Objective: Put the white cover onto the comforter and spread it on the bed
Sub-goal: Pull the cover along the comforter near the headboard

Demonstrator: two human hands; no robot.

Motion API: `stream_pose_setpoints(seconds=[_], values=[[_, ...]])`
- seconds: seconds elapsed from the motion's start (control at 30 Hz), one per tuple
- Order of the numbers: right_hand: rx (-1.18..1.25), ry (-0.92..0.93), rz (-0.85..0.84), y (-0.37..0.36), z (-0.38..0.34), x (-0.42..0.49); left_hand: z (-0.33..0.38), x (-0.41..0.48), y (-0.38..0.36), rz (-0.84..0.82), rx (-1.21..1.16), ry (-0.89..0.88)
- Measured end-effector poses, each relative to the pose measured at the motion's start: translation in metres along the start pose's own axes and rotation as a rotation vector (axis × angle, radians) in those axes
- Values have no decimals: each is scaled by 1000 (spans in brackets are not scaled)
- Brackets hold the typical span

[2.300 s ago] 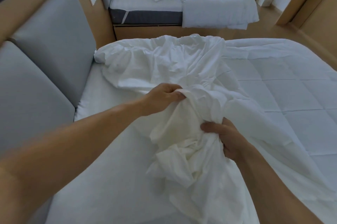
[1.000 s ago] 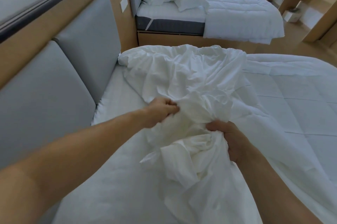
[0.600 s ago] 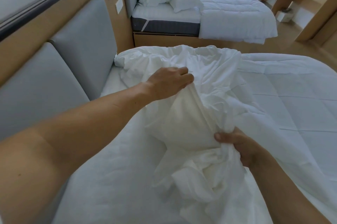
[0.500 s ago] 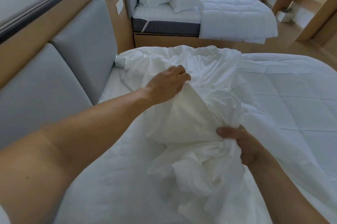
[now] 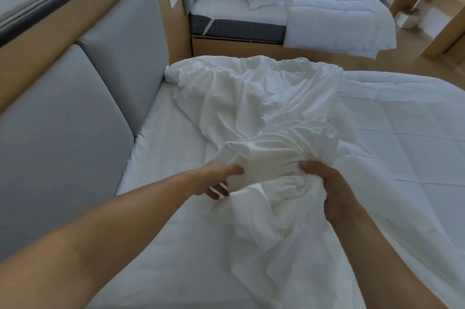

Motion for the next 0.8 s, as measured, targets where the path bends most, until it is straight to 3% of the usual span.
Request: stream_pose_setpoints(seconds=[0.07, 0.17, 0.23, 0.3, 0.37, 0.43, 0.6, 0.7, 0.8], values=[[-3, -21, -10, -2, 3, 2, 25, -2, 3, 44, -201, -120], [-63, -20, 6, -1, 3, 1, 70, -10, 35, 240, -488, -264], [-171, 0, 19, 1, 1, -1, 105, -21, 65, 325, -534, -351], [-265, 16, 23, 2, 0, -3, 147, -38, 90, 377, -290, -517], [-305, 21, 1, -2, 0, -5, 187, -57, 98, 519, 139, -744], [-304, 15, -30, -8, 2, -6, 205, -65, 89, 639, 404, -883], [-147, 19, -35, -4, 4, -6, 189, -54, 89, 764, 250, -854], [-28, -9, -13, 11, 8, -3, 183, -49, 91, 800, 362, -794], [85, -14, -34, 17, 8, 1, 154, -17, 85, 592, 362, -631]])
Point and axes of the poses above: each hand's wrist, its own x-axis towards the middle knuckle, its own y-axis out of the back of the hand, z = x × y, the point moved 8 cm from there along x, towards the middle knuckle, and after that the axes turned 3 degrees about -y, right-handed, at the moved point
